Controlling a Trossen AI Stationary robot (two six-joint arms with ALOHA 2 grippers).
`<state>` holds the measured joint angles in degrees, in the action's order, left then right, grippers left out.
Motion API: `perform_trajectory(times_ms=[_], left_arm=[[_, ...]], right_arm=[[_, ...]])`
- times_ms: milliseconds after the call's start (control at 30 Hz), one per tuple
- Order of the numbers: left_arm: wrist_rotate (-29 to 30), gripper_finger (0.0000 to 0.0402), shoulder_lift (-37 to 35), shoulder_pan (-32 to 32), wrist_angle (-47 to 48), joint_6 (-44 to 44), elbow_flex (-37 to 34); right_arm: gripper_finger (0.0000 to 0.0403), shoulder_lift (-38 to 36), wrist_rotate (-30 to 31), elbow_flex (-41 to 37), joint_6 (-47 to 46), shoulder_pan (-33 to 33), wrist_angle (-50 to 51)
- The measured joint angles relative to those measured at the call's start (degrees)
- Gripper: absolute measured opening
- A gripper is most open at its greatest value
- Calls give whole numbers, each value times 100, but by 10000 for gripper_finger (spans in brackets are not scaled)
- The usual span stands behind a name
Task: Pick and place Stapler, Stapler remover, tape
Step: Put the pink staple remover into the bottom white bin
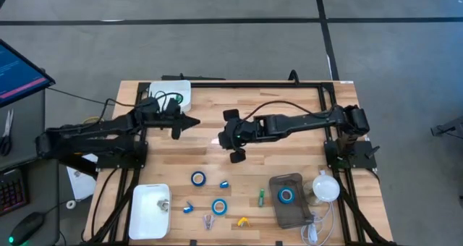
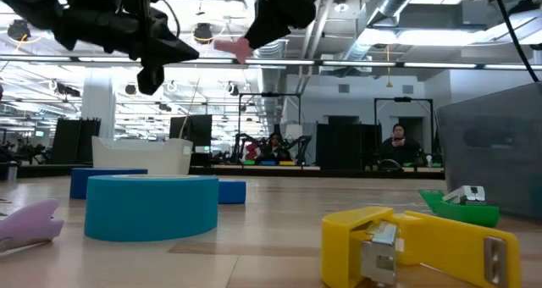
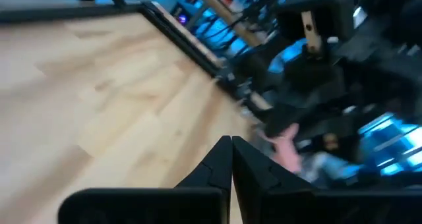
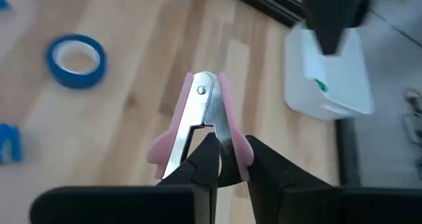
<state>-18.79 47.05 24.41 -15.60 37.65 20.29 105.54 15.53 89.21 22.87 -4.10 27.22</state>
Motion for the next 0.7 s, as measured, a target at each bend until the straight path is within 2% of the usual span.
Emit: perform_trajectory(times_ms=[133,233,500,700], left_arm=[[-194,2,-2,58,-804,1177,-252],[-194,2,0,54,-881,1718,-262],[142,5,345,-71,-902,1935,-260],[328,46,1112,-490,-1312,2065,-260]], right_arm=[[45,58,447,-9,169,4,131],[45,48,634,-5,294,18,47],[45,49,712,-5,473,137,-177],[46,69,910,-6,710,181,-432]])
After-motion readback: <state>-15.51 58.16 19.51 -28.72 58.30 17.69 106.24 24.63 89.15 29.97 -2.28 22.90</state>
